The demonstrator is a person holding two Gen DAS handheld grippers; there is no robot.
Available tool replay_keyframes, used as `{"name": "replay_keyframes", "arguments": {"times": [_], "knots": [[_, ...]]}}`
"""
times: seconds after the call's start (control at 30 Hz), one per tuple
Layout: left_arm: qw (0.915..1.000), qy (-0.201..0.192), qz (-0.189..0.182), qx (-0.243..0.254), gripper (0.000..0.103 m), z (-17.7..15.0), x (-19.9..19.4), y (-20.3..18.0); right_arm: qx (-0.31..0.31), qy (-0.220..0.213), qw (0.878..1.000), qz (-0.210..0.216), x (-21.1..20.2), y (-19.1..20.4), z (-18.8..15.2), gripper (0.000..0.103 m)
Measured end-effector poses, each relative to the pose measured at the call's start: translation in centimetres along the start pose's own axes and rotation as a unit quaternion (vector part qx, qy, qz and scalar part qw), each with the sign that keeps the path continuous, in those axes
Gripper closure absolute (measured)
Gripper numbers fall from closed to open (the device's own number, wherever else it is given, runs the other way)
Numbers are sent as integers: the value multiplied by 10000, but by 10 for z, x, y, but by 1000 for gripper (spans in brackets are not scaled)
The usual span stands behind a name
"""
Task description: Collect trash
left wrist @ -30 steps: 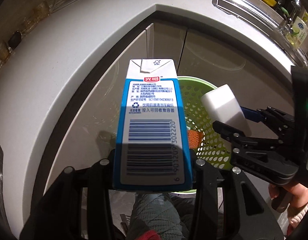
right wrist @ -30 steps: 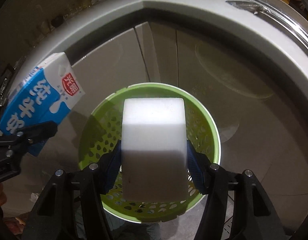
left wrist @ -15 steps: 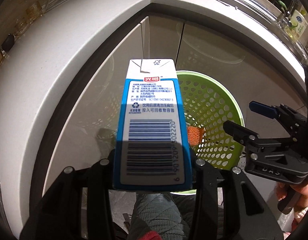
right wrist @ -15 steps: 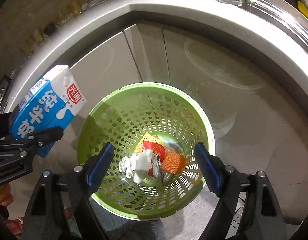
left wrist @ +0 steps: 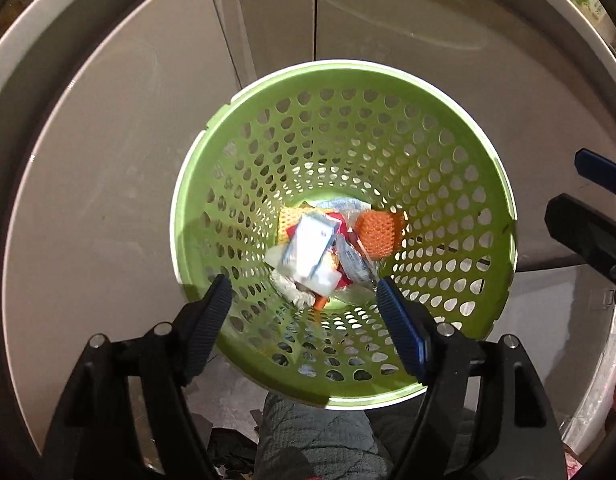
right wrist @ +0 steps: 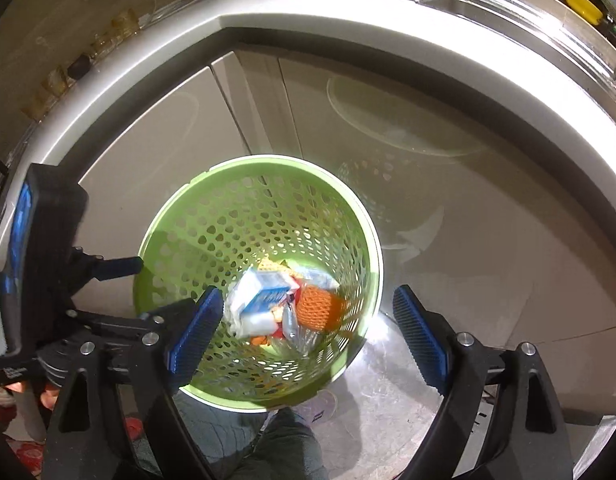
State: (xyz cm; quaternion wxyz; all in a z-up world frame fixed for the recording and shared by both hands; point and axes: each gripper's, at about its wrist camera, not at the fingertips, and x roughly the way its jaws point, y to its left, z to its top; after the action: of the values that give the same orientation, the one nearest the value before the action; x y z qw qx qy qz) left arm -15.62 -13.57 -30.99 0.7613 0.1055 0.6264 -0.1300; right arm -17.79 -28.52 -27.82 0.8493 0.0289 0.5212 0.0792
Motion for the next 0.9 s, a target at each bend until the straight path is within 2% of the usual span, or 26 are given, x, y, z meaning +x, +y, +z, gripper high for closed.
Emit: {"name": "replay_keyframes", "arguments": {"times": [0.2, 0.4, 0.47, 0.63, 0.77, 0.83, 0.9], "knots": [[9999, 124, -28, -115, 31, -4, 4, 2, 10, 83, 10000, -29, 2, -6, -4, 17], [9995, -41, 63, -311, 31, 10, -14, 15, -30, 80, 9999, 79, 3, -4, 4, 17], [9989, -125, 85, -435, 26, 13, -26, 17, -100, 32, 9999, 114, 0, 1, 8, 17], [9956, -635, 310, -611, 22, 26, -80, 28, -270, -92, 9996, 90, -20, 14, 28, 17], [9889, -1126, 448, -865, 22, 35, -138, 42, -237, -313, 9991, 153, -52, 21, 51, 17], [9826, -1500, 468, -990, 17, 41, -172, 48, -278, -514, 9981, 173, -75, 26, 64, 17], [9724, -1923, 620, -1166, 12, 46, -209, 55, -340, -707, 9966, 240, -101, 31, 79, 16]]}}
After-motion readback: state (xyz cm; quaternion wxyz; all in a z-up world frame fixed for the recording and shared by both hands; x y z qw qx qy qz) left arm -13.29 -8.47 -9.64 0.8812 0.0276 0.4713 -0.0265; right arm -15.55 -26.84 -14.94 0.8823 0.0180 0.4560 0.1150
